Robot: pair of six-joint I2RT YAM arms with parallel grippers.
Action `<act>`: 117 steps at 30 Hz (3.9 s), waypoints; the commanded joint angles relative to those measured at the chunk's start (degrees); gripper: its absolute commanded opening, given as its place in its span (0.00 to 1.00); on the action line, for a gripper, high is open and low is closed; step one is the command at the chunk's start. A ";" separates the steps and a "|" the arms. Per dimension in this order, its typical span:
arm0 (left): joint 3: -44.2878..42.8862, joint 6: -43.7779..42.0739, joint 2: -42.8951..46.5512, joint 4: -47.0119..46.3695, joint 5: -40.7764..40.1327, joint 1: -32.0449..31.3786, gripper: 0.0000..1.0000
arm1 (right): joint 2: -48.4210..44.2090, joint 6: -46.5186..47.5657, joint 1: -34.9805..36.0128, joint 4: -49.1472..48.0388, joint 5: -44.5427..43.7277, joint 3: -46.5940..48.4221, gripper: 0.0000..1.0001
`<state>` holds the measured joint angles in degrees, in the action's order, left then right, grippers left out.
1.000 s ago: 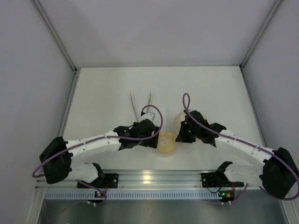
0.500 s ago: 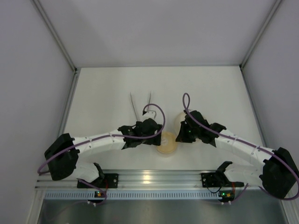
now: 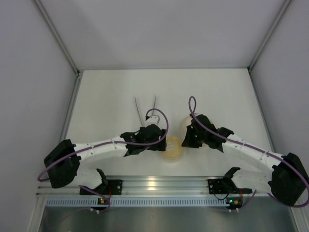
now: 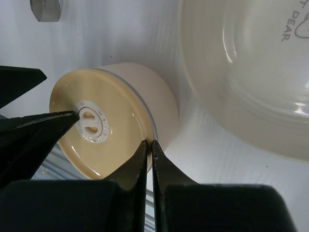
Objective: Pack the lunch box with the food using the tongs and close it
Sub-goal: Close the box lid on the packing box, then reset both arms
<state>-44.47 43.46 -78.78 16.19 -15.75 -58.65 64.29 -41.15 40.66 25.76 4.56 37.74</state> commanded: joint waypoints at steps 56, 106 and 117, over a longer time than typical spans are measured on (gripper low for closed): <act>11.86 1.62 -7.26 0.25 2.92 -0.15 0.81 | 8.13 0.54 1.35 -6.95 -4.21 -4.95 0.15; -18.39 -22.28 22.27 16.61 -20.64 -0.59 0.99 | -17.18 11.35 1.35 15.55 -25.38 26.77 1.00; -10.74 -25.53 28.24 13.09 -23.63 -0.67 0.99 | -27.02 12.41 1.35 17.74 -33.21 24.41 0.99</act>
<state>-57.30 19.75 -51.64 32.86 -37.19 -59.24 38.81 -29.65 41.50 41.10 -24.91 62.63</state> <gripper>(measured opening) 0.987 0.993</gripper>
